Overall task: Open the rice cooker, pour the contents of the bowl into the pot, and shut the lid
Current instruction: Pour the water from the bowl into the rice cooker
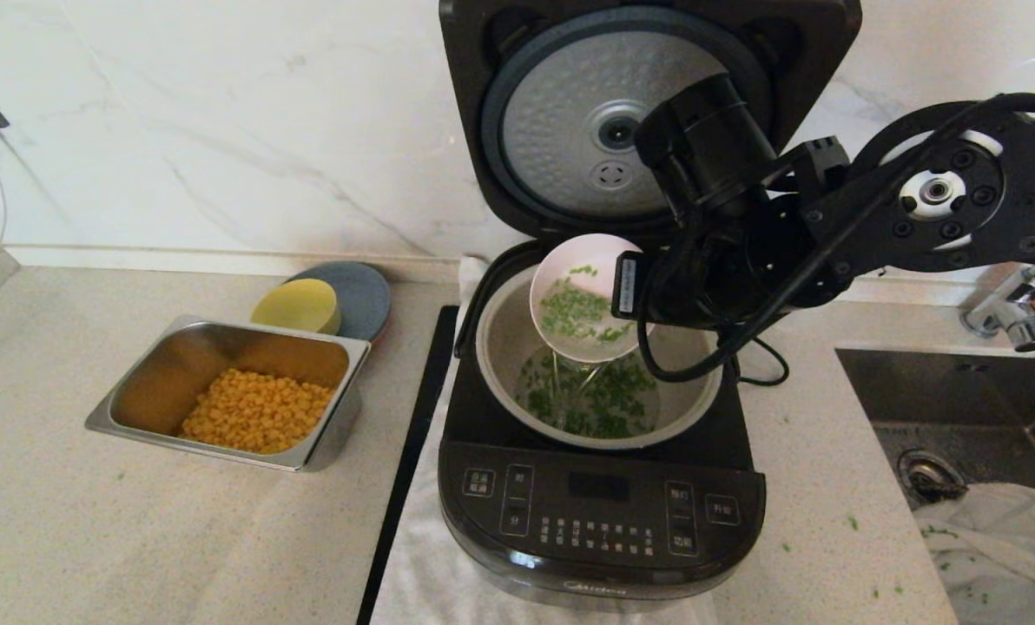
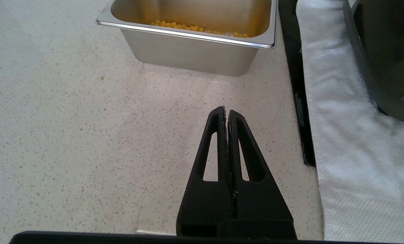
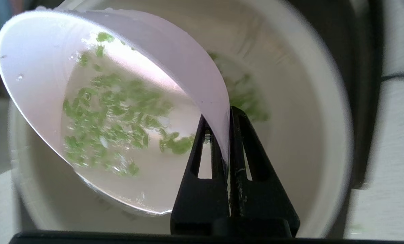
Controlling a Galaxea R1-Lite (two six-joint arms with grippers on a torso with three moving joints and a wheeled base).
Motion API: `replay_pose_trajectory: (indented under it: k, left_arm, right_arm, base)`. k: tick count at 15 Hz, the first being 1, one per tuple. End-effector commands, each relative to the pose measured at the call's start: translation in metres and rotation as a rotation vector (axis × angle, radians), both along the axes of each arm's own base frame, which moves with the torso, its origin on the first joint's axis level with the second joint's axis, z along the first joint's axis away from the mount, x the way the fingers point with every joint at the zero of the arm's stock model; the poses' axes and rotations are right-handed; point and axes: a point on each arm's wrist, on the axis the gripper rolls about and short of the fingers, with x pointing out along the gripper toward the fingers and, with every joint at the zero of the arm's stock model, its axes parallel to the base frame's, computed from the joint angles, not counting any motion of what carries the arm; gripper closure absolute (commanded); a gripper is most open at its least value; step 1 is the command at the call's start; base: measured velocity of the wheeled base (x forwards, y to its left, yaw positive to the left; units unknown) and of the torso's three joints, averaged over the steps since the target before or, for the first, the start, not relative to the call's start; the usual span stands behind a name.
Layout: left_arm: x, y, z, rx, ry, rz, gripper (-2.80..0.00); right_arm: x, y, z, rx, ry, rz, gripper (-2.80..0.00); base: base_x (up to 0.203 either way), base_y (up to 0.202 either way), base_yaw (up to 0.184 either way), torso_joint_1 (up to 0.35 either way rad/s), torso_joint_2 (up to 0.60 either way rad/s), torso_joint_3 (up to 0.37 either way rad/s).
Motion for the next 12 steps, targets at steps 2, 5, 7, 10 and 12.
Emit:
replay_pose_trajectory:
  k: [2,5,7,10,12]
  left_arm:
    - [0.001,0.000,-0.002,0.000,0.007,0.001,0.00]
    - [0.001,0.000,-0.002,0.000,0.007,0.001,0.00]
    - [0.001,0.000,-0.002,0.000,0.007,0.001,0.00]
    - [0.001,0.000,-0.002,0.000,0.007,0.001,0.00]
    - [0.001,0.000,-0.002,0.000,0.007,0.001,0.00]
  right_arm:
    - [-0.007,0.010,0.003,-0.055,-0.082,-0.011,0.00]
    - [-0.015,0.023,-0.004,-0.133,-0.156,0.003,0.00]
    - [-0.016,0.029,-0.009,-0.186,-0.228,0.000,0.00]
    - [-0.015,0.030,-0.020,-0.257,-0.322,-0.009,0.00]
    - [-0.014,0.030,-0.026,-0.315,-0.397,-0.020,0.00]
  base:
    - [0.000,0.000,0.000,0.000,0.00,0.000]
    - [0.000,0.000,0.000,0.000,0.00,0.000]
    - [0.000,0.000,0.000,0.000,0.00,0.000]
    - [0.000,0.000,0.000,0.000,0.00,0.000]
    - [0.000,0.000,0.000,0.000,0.00,0.000]
